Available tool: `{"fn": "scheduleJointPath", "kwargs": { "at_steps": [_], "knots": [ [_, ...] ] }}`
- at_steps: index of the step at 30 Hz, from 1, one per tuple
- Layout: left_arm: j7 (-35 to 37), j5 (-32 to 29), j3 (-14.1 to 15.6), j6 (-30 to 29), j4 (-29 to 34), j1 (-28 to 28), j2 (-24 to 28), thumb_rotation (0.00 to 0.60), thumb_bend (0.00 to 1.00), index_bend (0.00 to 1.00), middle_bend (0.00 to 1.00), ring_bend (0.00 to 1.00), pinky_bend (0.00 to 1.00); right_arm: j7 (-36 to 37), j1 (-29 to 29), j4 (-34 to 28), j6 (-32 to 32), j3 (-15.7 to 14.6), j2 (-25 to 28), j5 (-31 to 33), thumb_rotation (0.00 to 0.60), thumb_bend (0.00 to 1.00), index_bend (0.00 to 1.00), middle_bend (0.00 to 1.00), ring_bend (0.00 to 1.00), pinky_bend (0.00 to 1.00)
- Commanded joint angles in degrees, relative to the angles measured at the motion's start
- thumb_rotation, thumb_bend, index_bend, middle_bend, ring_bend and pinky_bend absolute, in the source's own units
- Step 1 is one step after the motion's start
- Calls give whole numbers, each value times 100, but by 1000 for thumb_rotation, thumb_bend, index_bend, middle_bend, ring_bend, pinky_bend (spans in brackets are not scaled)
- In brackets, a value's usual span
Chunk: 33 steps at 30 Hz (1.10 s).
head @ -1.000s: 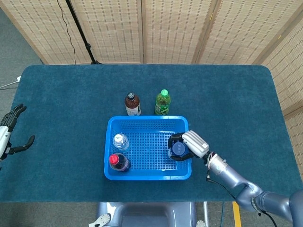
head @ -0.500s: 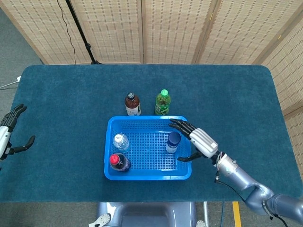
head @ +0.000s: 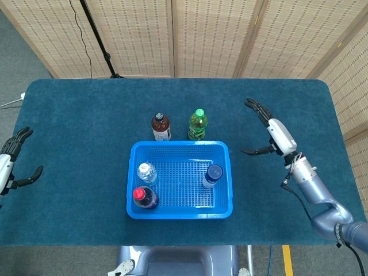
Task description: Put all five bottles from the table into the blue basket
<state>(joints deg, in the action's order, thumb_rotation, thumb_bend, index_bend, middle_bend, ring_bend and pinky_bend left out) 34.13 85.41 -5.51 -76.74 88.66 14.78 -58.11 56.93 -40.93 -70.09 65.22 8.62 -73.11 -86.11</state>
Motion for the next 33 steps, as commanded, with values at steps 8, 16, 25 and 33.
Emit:
{"fn": "scheduleJointPath", "kwargs": {
  "at_steps": [8,16,25,33],
  "knots": [
    [-272,-129,-27,116,49,54,-53,600,369,0,0,0,0,1560,-1030,1977,-1392,-173,-1133,-308,600,0,0,0,0,0],
    [-407,-344,-77,289,-8,104,-105,600,370,0,0,0,0,1947,-1480,2718,-1739,-261,-1814,-432,600,0,0,0,0,0],
    [-509,-457,-113,421,-49,155,-159,600,369,0,0,0,0,2134,-2001,3751,-2343,-180,-2656,-255,600,0,0,0,0,0],
    [-547,-536,-143,463,-59,156,-176,600,369,0,0,0,0,2238,-2161,4678,-2507,-136,-3246,-107,600,0,2,8,0,0]
  ]
}}
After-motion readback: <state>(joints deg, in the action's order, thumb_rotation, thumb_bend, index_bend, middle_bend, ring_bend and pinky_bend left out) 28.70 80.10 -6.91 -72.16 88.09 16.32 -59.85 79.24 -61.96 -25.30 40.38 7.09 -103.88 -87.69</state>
